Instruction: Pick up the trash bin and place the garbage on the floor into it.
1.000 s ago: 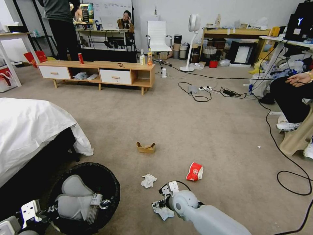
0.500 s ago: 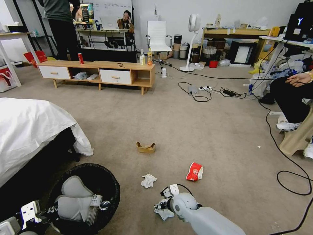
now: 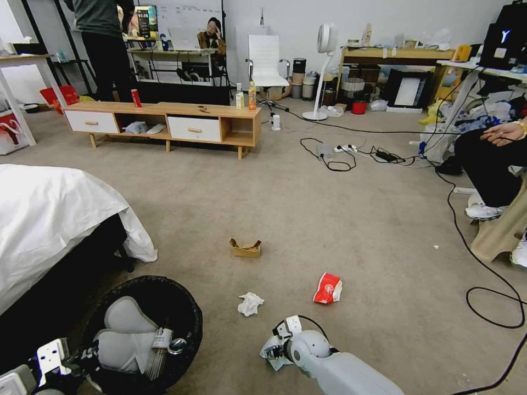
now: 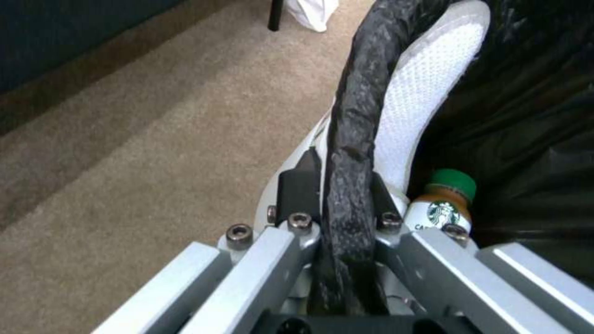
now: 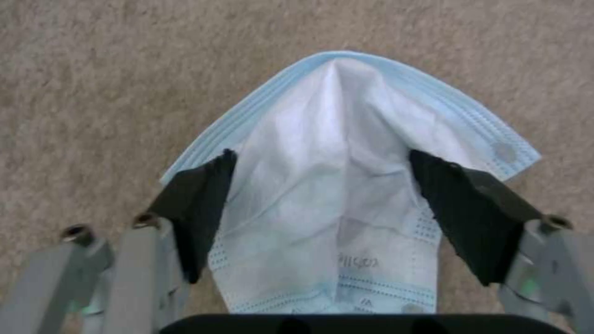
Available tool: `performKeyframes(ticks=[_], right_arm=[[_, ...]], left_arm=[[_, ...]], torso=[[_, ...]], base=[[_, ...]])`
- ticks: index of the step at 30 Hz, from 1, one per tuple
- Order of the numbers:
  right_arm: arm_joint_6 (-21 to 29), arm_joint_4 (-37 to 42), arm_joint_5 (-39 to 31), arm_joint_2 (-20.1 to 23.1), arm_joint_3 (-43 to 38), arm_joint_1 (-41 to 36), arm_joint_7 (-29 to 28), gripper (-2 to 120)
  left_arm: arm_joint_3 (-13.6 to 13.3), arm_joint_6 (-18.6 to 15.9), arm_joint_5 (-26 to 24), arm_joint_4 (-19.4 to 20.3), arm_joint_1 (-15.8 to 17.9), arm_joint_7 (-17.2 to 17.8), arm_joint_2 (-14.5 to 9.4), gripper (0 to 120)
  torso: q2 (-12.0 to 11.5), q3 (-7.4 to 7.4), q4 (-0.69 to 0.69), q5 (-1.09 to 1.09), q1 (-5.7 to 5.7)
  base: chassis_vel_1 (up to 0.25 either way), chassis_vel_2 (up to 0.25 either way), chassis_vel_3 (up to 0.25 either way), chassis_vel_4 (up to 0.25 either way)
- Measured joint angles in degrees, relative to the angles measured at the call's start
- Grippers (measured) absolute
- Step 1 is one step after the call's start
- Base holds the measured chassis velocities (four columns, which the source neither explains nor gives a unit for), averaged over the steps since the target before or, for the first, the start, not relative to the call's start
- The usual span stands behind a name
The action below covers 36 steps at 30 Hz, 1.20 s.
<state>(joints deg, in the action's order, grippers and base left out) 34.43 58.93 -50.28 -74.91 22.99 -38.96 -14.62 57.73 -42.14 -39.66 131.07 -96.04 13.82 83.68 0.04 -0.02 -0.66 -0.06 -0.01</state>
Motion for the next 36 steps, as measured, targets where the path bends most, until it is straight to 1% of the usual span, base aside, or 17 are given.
performKeyframes(ticks=[6,10,11,12,13,14,16,18,19,20,21,22,24,25,26,27,36], right_arm=[[-0.47,-1.37,1.35,-0.50,-0.32,0.14,0.78,70],[-0.74,-1.74,2.11,-0.60,-0.60,-0.08,0.92,64],[-0.80,-1.74,2.28,-0.59,-0.62,-0.24,0.91,60],[-0.94,-0.95,2.55,-0.20,-0.62,-0.80,0.72,51],[-0.94,-0.95,2.55,-0.20,-0.62,-0.80,0.72,51],[-0.96,0.04,2.59,0.26,-0.57,-1.18,0.40,41],[-0.95,0.85,2.52,0.62,-0.45,-1.46,0.20,33],[-0.93,1.27,2.46,0.77,-0.38,-1.55,0.13,30],[-0.78,2.08,2.14,0.95,-0.16,-1.73,0.04,25],[-0.78,2.08,2.14,0.95,-0.16,-1.73,0.04,25],[-0.41,3.44,1.44,1.27,0.26,-2.08,-0.15,15],[-0.41,3.44,1.44,1.27,0.26,-2.08,-0.15,15],[0.68,7.51,-0.46,2.75,1.27,-2.71,-0.97,4],[0.68,7.51,-0.46,2.75,1.27,-2.71,-0.97,4],[1.09,9.92,-1.62,3.66,1.64,-2.76,-1.87,0],[1.30,11.58,-2.23,4.40,1.91,-2.83,-2.46,0],[0.75,16.72,-2.98,7.16,2.19,-2.86,-3.75,0]], left_arm=[[-0.06,0.00,0.06,0.00,-0.09,-0.04,0.10,3],[-0.18,0.00,0.20,0.03,-0.13,-0.05,0.24,3],[-0.20,0.00,0.28,0.03,-0.13,-0.06,0.30,3],[-0.27,0.00,0.38,0.06,-0.14,-0.08,0.37,3],[-0.27,0.00,0.38,0.06,-0.14,-0.08,0.37,3],[-0.31,0.00,0.48,0.12,-0.13,-0.09,0.41,3],[-0.38,0.00,0.54,0.20,-0.10,-0.09,0.48,3],[-0.39,0.00,0.55,0.23,-0.09,-0.09,0.49,3],[-0.44,0.00,0.56,0.26,-0.04,-0.11,0.50,3],[-0.44,0.00,0.56,0.26,-0.04,-0.11,0.50,3],[-0.46,0.00,0.56,0.29,0.02,-0.13,0.52,3],[-0.46,0.00,0.56,0.29,0.02,-0.13,0.52,3],[-0.50,0.00,0.63,0.34,0.17,-0.10,0.57,3],[-0.50,0.00,0.63,0.34,0.17,-0.10,0.57,3],[-0.59,0.00,0.64,0.35,0.31,-0.10,0.60,3],[-0.64,0.00,0.63,0.35,0.43,-0.09,0.64,3],[-0.83,0.00,0.62,0.39,0.52,-0.07,0.63,3]], torso=[[0.03,-0.02,0.03,0.02,0.00],[0.03,-0.01,0.02,0.02,-0.01],[0.03,-0.01,0.00,0.01,-0.01],[-0.02,0.00,0.01,0.03,0.00],[-0.02,0.00,0.01,0.03,0.00],[-0.05,0.03,0.03,0.04,0.00],[-0.06,0.04,0.02,0.04,0.01],[-0.07,0.05,0.02,0.04,0.01],[-0.07,0.05,0.03,0.05,0.01],[-0.07,0.05,0.03,0.05,0.01],[-0.07,0.06,0.06,0.13,0.02],[-0.07,0.06,0.06,0.13,0.02],[-0.08,0.07,0.10,0.11,0.02],[-0.08,0.07,0.10,0.11,0.02],[-0.07,0.04,0.09,0.09,0.02],[-0.07,0.05,0.04,0.08,0.02],[-0.07,0.03,0.04,0.07,0.02]], base=[[0.000,0.000,0.000,0.000],[0.000,0.000,0.000,0.000],[0.000,0.000,0.000,0.000],[0.000,0.000,0.000,0.000],[0.000,0.000,0.000,0.000],[0.000,0.000,0.000,0.000],[0.000,0.000,0.000,0.000],[0.000,0.000,0.000,0.000],[0.000,0.000,0.000,0.000],[0.000,0.000,0.000,0.000],[0.000,0.000,0.000,0.000],[0.000,0.000,0.000,0.000],[0.000,0.000,0.000,0.000],[0.000,0.000,0.000,0.000],[0.000,0.000,0.000,0.000],[0.000,0.000,0.000,0.000],[0.000,0.000,0.000,0.000]])
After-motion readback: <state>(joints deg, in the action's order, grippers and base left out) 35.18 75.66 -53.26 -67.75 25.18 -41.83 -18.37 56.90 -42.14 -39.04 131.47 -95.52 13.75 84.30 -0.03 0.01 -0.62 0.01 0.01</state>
